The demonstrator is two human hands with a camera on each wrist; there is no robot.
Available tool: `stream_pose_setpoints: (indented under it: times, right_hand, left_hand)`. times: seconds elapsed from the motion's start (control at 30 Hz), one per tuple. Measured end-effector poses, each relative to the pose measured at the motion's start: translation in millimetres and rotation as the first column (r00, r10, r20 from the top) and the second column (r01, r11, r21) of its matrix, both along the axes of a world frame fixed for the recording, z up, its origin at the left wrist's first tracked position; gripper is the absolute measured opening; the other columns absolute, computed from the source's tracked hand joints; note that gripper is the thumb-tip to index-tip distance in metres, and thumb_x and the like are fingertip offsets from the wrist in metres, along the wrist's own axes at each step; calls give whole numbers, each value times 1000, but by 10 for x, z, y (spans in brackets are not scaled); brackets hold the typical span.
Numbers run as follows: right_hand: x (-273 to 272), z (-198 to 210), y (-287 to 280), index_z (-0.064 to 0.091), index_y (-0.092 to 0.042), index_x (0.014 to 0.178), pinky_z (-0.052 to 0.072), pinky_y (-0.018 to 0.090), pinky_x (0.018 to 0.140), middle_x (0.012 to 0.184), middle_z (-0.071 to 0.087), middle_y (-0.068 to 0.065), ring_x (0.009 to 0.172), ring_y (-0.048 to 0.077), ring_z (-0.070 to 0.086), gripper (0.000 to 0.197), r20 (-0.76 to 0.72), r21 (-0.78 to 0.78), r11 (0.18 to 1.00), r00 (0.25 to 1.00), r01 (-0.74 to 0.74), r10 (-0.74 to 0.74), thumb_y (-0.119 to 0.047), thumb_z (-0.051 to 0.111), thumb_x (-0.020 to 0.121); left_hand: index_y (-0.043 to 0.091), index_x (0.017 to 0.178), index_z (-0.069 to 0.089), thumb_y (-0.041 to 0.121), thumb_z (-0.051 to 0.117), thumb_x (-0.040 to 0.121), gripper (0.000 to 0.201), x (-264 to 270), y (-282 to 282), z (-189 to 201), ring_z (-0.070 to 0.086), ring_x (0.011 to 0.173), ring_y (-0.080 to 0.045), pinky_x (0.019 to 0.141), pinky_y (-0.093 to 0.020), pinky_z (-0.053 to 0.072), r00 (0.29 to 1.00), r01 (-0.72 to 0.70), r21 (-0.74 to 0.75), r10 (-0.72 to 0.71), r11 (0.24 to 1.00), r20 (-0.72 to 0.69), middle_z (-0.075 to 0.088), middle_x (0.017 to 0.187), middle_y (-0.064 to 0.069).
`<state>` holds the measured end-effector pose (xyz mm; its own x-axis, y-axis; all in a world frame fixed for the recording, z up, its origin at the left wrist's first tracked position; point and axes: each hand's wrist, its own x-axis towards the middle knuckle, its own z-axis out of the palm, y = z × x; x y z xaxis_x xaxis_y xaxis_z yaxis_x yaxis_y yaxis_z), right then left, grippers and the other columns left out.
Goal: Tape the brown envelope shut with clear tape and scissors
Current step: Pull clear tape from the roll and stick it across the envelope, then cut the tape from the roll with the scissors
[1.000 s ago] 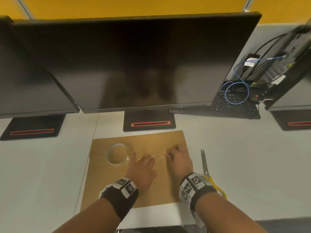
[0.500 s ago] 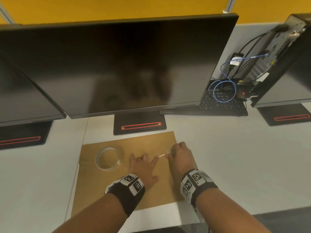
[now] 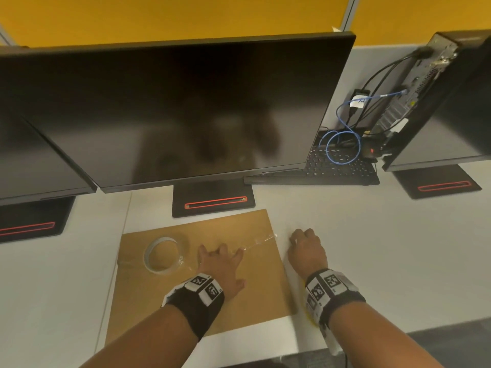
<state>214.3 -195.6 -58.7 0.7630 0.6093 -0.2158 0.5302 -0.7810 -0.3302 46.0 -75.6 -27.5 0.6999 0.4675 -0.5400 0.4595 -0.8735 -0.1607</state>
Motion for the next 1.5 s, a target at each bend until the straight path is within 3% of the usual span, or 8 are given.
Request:
stream_pose_setpoints:
  times: [0.4,0.63,0.77,0.97,1.07,1.23,1.4,1.5]
  right_hand:
    - [89,16,66,52,-12,111,45,29,71,91,65,12,81,25,60,27,-296,272,941,948,203,-119,-7,57,84]
    - [4,298,414,66,-17,96,48,17,73,92,59,0,81,19,61,17,-339,476,872,939,111,65,-5,58,86]
    - [-239,429,676,67,-22,89,46,6,64,89,60,-2,77,18,61,24,-393,547,837,888,16,240,-1,58,86]
    - [-621,509,1029,71,-10,97,40,5,46,89,60,6,54,-6,56,22,-459,605,795,797,-43,393,4,60,85]
    - [-754,533,1159,73,-9,99,45,3,58,93,62,5,74,5,61,21,-434,630,773,791,-76,431,1,60,86]
    - [-914,530,1241,73,-13,102,44,2,68,96,68,1,79,-1,60,26,-405,616,767,763,-179,504,-1,54,90]
    - [-917,341,1106,66,-22,113,43,21,94,111,59,-8,101,7,55,34,-256,524,755,772,-394,581,-7,61,83]
    - [-810,202,917,57,-31,123,45,26,92,111,50,-9,106,11,50,47,-151,362,759,769,-541,621,-22,61,77]
  left_hand:
    - [33,145,20,62,48,83,74,61,49,-13,53,114,-33,103,-54,27,999,-44,-62,45,997,18,31,143,-11]
    - [36,143,28,59,31,93,55,40,141,46,51,118,-30,111,-54,15,984,-130,-98,141,987,109,37,141,-7]
    - [26,135,45,44,35,100,41,-25,263,124,53,118,-23,103,-34,36,728,-283,-511,528,812,437,52,129,-1]
    - [-4,116,53,14,51,98,25,-188,482,216,65,83,-17,72,-16,53,300,-100,-934,905,343,301,65,107,-17]
    - [-9,113,54,10,56,95,26,-332,546,249,68,77,-17,68,-17,57,142,-70,-970,965,232,221,66,105,-23]
    - [10,93,61,11,60,93,2,-498,664,154,71,83,-32,81,-37,59,34,-148,-960,971,238,236,72,95,-22]
    - [11,85,60,9,55,95,11,-583,821,118,69,78,-32,70,-29,55,-74,-162,-949,956,270,285,69,89,-23]
    - [9,89,58,12,54,97,9,-623,895,181,68,57,-13,59,-19,55,-109,-157,-946,947,285,303,66,86,-20]
